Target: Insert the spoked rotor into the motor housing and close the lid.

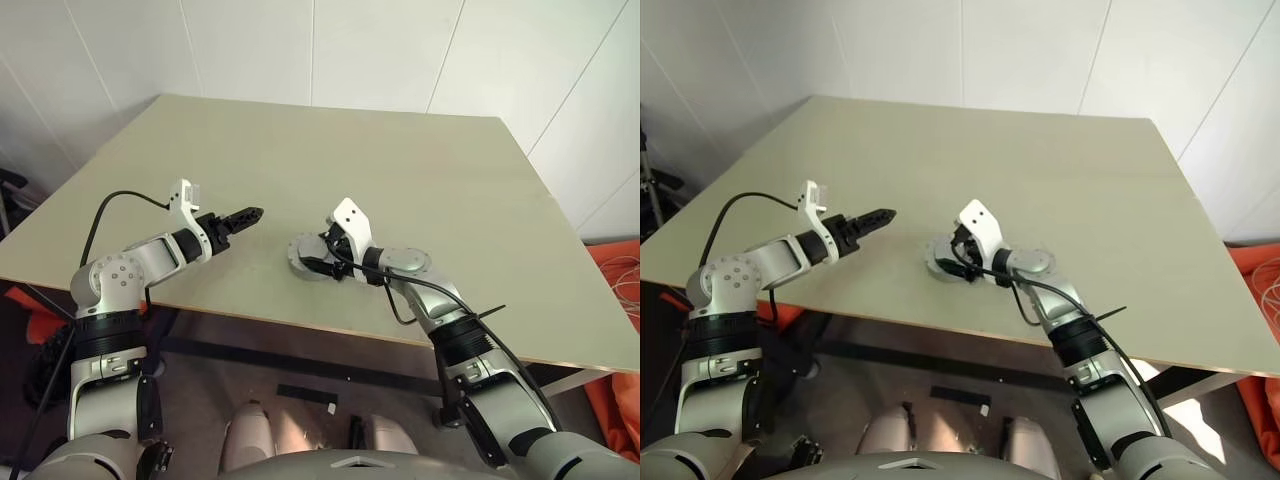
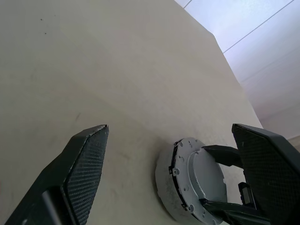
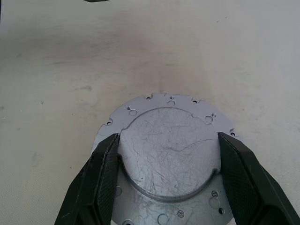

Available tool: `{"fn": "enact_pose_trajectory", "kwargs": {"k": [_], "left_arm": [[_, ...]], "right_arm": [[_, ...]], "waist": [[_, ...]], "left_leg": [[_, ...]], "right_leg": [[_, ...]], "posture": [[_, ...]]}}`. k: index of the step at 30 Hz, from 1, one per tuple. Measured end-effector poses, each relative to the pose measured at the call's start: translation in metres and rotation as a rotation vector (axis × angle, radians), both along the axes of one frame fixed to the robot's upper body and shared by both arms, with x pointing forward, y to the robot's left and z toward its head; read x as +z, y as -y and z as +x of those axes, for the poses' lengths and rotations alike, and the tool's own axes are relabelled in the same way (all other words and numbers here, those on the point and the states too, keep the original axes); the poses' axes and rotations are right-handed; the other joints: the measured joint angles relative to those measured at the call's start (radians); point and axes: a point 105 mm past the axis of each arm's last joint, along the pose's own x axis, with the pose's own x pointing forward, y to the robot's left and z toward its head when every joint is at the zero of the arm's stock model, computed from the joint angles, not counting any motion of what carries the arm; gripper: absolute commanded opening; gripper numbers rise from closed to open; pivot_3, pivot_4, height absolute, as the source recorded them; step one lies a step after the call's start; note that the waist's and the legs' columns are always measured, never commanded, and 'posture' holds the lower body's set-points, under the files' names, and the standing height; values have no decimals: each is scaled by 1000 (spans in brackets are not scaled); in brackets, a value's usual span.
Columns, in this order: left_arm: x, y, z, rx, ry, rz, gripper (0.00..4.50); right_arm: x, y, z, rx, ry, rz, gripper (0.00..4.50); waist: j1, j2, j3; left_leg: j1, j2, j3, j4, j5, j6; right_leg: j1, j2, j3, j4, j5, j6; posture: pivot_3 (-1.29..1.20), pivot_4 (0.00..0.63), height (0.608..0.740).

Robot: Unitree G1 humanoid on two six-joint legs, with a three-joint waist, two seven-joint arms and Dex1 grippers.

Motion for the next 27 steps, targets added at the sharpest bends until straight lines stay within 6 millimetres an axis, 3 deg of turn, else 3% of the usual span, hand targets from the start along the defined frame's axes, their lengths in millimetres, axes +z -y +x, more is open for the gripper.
{"fn": "enact_pose_trajectory", "kwargs": {"k": [27], "left_arm": [[1, -1, 0, 7, 2, 5, 4500]], "right_arm": [[-4, -4, 7, 6, -4, -8, 3136]], "waist": [[-7, 0, 0]], "left_leg": [[4, 1, 0, 0, 0, 0]], "right_leg": [[2, 1, 0, 0, -1, 1]], "posture": [[0, 0, 740]]}}
